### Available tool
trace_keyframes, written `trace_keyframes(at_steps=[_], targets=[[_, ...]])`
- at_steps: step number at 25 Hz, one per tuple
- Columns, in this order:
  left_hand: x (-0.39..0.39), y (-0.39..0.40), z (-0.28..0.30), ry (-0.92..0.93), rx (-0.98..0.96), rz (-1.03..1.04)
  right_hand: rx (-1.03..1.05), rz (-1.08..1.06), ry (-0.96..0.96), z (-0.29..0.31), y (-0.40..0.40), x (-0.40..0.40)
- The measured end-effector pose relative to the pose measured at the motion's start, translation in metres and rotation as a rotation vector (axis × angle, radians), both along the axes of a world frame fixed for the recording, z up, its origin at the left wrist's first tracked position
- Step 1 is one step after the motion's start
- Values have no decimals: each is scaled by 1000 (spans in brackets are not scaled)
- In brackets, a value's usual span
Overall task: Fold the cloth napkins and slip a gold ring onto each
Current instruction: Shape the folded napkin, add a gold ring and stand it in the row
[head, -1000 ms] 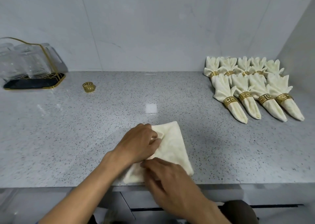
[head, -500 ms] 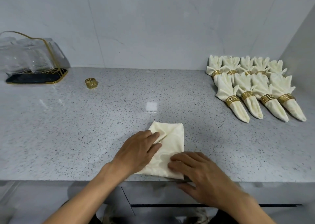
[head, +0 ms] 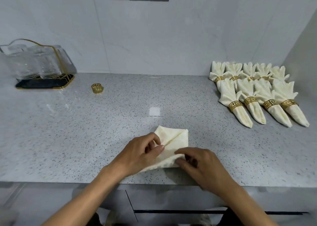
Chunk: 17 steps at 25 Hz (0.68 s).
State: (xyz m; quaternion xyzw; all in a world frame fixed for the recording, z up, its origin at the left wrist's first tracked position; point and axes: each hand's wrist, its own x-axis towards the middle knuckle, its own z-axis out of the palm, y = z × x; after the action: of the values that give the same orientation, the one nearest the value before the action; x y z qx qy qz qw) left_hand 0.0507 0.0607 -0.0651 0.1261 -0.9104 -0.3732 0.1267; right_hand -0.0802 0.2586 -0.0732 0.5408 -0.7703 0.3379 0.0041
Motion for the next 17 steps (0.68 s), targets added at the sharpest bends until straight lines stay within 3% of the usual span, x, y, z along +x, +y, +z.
trace_keyframes(at_steps=[4, 8, 17], targets=[[6, 0, 5, -76, 21, -30, -31, -218, -166, -1, -21, -6], [4, 2, 2, -52, -9, -18, -53, -315, -205, -7, -35, -1], [-2, 3, -3, -58, -28, -36, -29, -407, 90, -13, -49, -2]])
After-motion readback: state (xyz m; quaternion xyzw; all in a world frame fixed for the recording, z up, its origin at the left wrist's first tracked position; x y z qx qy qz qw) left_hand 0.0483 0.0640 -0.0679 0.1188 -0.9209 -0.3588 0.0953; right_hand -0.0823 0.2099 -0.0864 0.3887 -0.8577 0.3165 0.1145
